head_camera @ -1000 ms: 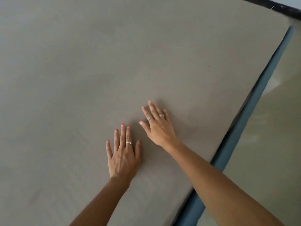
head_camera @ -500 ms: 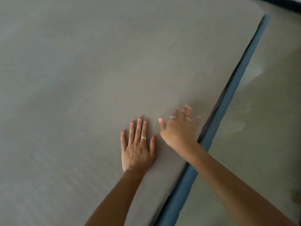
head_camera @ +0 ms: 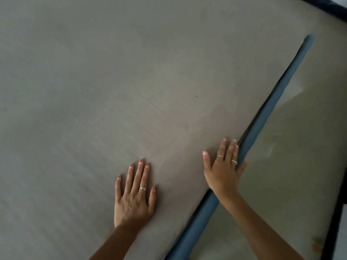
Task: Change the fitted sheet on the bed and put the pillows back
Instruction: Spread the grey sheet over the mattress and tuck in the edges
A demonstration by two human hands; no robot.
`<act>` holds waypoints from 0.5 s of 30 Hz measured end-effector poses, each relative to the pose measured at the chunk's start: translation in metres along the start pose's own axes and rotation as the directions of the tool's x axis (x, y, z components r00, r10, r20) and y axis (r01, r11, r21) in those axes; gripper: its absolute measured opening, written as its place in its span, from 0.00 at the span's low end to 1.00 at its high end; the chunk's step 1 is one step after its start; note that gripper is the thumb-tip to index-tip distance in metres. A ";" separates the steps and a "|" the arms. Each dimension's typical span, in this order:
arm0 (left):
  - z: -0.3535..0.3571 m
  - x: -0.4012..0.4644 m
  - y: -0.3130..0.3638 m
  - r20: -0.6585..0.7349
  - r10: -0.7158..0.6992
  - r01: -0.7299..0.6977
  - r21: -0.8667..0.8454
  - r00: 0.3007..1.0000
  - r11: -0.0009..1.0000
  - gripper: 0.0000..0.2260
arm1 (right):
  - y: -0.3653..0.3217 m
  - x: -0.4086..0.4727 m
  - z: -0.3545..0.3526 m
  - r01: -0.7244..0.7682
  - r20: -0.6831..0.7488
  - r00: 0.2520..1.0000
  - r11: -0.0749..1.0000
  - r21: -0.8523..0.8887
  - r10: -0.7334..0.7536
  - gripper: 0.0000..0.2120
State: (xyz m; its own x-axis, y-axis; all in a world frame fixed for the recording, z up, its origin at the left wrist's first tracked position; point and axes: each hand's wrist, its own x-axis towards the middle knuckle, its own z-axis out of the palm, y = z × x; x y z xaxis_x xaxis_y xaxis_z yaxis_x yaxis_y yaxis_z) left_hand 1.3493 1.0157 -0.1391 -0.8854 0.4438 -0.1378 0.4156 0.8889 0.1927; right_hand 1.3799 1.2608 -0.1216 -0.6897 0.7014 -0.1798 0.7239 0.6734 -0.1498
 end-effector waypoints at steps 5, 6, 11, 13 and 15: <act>-0.011 0.002 0.003 0.036 -0.020 0.020 0.001 0.999 1.000 0.28 | -0.113 0.051 -0.003 0.349 -0.113 0.933 0.935 0.056 -0.341 0.34; -0.011 0.002 0.005 0.026 -0.025 0.025 -0.005 0.999 1.000 0.28 | -0.144 0.062 0.001 0.488 -0.075 0.872 0.871 0.063 -0.483 0.33; -0.013 0.003 0.002 0.028 -0.006 0.006 0.002 1.000 1.000 0.27 | -0.206 0.119 0.016 0.790 0.204 0.597 0.613 0.015 -0.776 0.27; -0.012 0.002 0.003 0.039 -0.007 0.008 -0.010 0.999 1.000 0.27 | -0.170 0.154 0.011 0.785 0.080 0.618 0.619 -0.016 -0.782 0.23; -0.014 0.003 0.004 0.060 -0.016 0.017 -0.019 0.998 1.000 0.27 | -0.110 0.191 -0.003 0.702 -0.047 0.710 0.711 -0.037 -0.703 0.21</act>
State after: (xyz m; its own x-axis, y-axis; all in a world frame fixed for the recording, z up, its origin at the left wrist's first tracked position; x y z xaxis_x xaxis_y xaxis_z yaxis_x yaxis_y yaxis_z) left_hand 1.3450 1.0192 -0.1254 -0.8778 0.4355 -0.1994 0.3962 0.8941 0.2087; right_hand 1.1686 1.3217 -0.1370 -0.9991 0.0353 0.0232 0.0300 0.9800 -0.1966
